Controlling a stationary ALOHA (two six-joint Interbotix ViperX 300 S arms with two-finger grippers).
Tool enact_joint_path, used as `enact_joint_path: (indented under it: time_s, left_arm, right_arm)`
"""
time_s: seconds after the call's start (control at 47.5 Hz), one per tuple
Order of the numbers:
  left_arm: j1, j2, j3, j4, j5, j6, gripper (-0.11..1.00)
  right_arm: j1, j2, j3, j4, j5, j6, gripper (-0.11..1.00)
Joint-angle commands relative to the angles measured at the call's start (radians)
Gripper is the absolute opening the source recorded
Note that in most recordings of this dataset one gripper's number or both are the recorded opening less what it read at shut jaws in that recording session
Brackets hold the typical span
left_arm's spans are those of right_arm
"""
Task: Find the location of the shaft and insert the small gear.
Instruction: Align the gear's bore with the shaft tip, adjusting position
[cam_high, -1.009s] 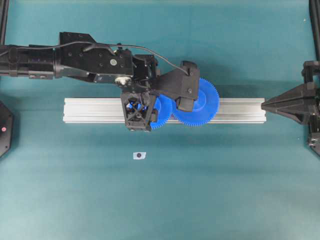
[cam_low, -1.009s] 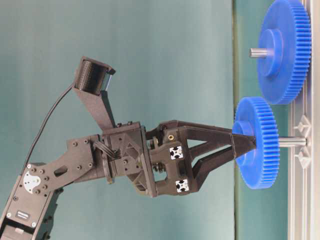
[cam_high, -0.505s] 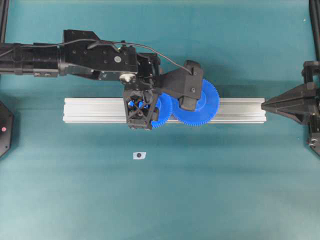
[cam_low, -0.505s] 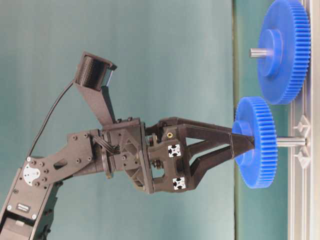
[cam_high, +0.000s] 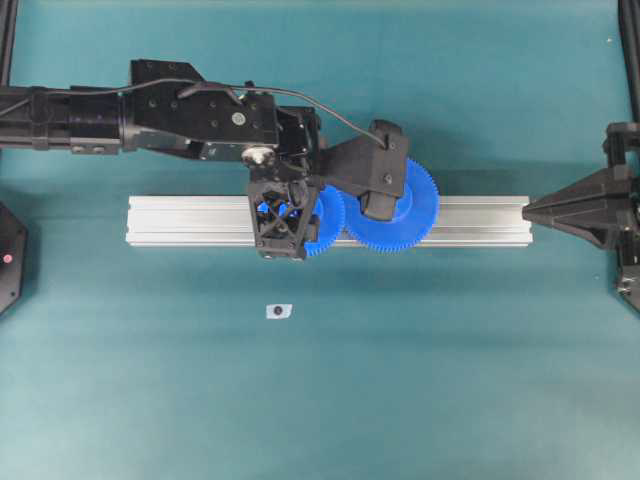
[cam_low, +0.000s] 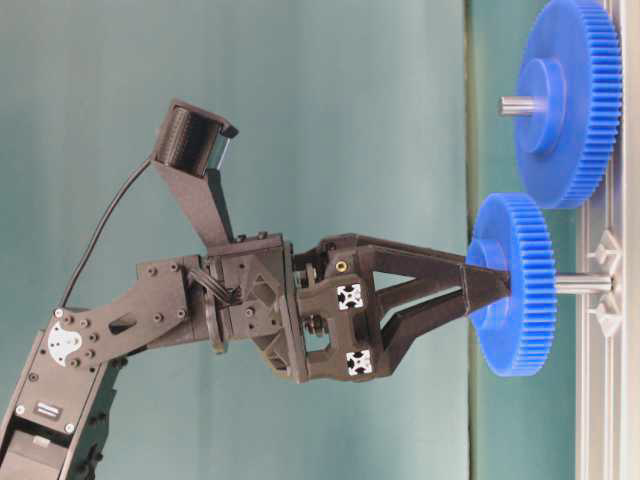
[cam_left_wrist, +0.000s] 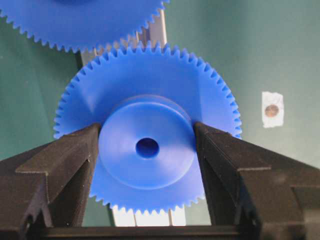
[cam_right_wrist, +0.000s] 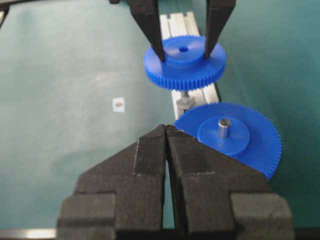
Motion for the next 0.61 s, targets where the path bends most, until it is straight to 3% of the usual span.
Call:
enact_joint_path:
  time_s: [0.0, 0.589]
  left_arm:
    - [0.017, -0.005, 0.0, 0.012, 0.015, -0.003, 0.65]
    - [0.014, 0.0, -0.025, 0.012, 0.003, -0.006, 0.65]
  right_arm:
    - [-0.002, 0.006, -0.011, 0.0, -0.003, 0.009, 0.02]
    - [-0.003, 0.006, -0.011, 0.0, -0.003, 0.009, 0.02]
